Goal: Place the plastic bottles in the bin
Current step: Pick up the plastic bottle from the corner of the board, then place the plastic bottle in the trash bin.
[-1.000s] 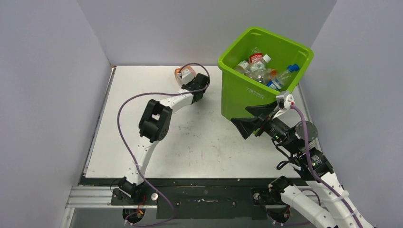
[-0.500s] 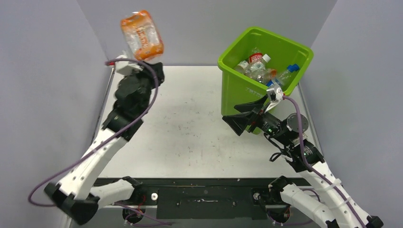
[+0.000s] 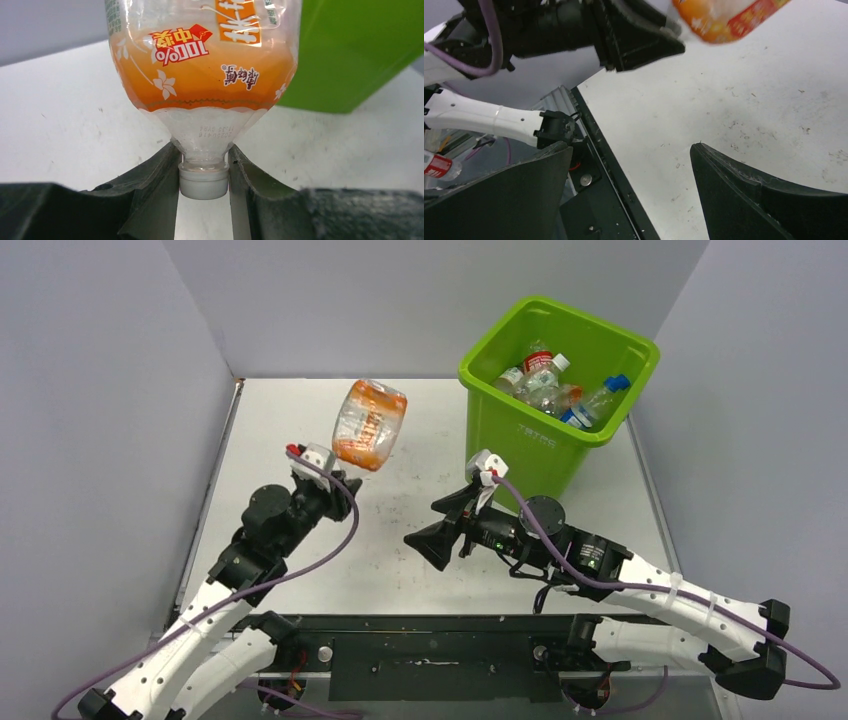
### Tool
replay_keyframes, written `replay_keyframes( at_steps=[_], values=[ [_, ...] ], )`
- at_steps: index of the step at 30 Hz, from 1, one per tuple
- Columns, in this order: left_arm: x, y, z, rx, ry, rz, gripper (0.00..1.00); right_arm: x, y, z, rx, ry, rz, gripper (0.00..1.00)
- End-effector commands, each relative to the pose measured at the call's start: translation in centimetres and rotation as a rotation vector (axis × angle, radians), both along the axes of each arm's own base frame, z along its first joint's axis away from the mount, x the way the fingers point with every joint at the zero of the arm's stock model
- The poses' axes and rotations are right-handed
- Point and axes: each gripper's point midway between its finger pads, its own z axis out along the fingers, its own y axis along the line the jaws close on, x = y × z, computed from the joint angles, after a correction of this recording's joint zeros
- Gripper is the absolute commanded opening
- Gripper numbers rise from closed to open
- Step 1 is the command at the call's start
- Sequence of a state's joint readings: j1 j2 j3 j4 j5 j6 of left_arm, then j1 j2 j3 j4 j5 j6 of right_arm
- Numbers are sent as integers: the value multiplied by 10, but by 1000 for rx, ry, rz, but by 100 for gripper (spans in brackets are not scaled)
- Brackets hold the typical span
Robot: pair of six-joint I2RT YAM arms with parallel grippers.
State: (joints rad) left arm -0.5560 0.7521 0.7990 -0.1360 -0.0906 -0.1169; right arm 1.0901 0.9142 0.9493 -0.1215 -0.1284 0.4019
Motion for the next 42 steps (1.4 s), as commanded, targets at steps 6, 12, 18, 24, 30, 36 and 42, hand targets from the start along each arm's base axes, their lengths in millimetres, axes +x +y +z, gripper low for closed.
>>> replay_keyframes(
  at_steps=[6,12,18,24,30,36,42],
  values=[
    [-68,-22,22,-49,-376,-308,0,25,-10,4,45,-33,-190,93],
    [-96,-40,16,4,-417,-453,0,21,-7,12,113,0,-178,93],
    [-110,-49,15,21,-449,-527,0,12,-19,36,162,8,-162,94],
    [-114,-59,12,6,-445,-579,0,11,-48,60,145,-27,-223,95],
    [-121,-67,7,3,-439,-633,0,6,-58,63,142,-28,-219,95],
    [-122,-69,3,17,-442,-639,0,6,-64,65,121,-40,-228,95],
    [-122,-72,-2,30,-473,-642,0,4,-64,77,79,-61,-211,95]
  ],
)
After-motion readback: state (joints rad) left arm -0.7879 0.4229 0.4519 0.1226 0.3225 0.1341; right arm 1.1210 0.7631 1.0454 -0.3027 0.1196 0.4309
